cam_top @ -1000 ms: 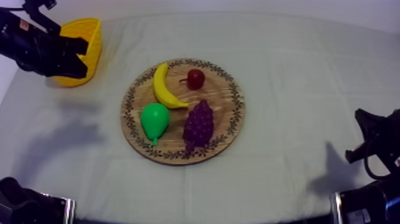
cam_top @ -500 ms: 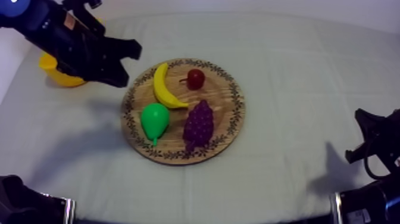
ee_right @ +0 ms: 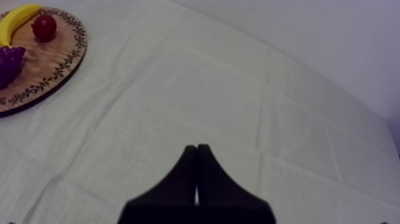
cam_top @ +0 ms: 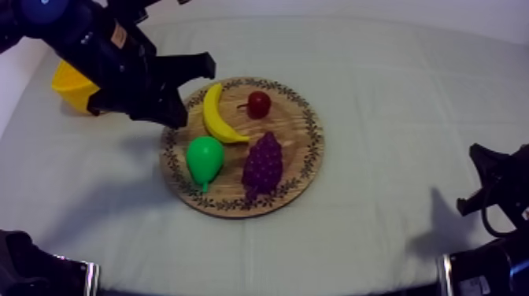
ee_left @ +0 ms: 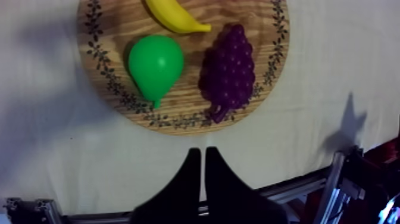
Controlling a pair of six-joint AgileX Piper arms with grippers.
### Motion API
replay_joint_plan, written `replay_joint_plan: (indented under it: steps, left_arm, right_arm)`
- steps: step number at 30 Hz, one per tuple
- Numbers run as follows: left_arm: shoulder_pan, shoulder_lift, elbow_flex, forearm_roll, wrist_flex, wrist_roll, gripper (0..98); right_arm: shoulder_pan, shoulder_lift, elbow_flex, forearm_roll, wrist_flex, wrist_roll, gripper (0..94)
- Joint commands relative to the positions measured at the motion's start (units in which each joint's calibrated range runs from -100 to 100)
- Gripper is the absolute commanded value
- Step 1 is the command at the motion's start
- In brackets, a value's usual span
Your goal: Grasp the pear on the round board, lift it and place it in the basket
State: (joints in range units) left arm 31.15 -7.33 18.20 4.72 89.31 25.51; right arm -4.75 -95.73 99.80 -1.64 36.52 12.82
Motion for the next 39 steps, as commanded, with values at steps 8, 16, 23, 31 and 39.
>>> replay_joint_plan:
  steps: [8, 16, 23, 31, 39]
  left_arm:
    - [0.3, 0.9, 0.1, -0.63, 0.2, 2.2, 28.7]
    - [1.5, 1.5, 1.1, -0.23, 0.4, 1.5, 52.7]
    - [2.5, 2.6, 0.8, 0.26, 0.8, 2.5, 74.7]
    - [2.9, 4.6, 0.6, -0.05, 0.8, 2.8, 92.1]
    - [1.8, 6.6, 2.5, -0.63, 0.4, 2.9, 95.1]
  right_arm:
    - [0.0, 0.0, 0.0, 0.0, 0.0, 0.0, 0.2]
    - [0.0, 0.0, 0.0, 0.0, 0.0, 0.0, 0.2]
    - [0.0, 0.0, 0.0, 0.0, 0.0, 0.0, 0.2]
    - [0.0, 0.0, 0.0, 0.0, 0.0, 0.0, 0.2]
    - [0.0, 0.0, 0.0, 0.0, 0.0, 0.0, 0.2]
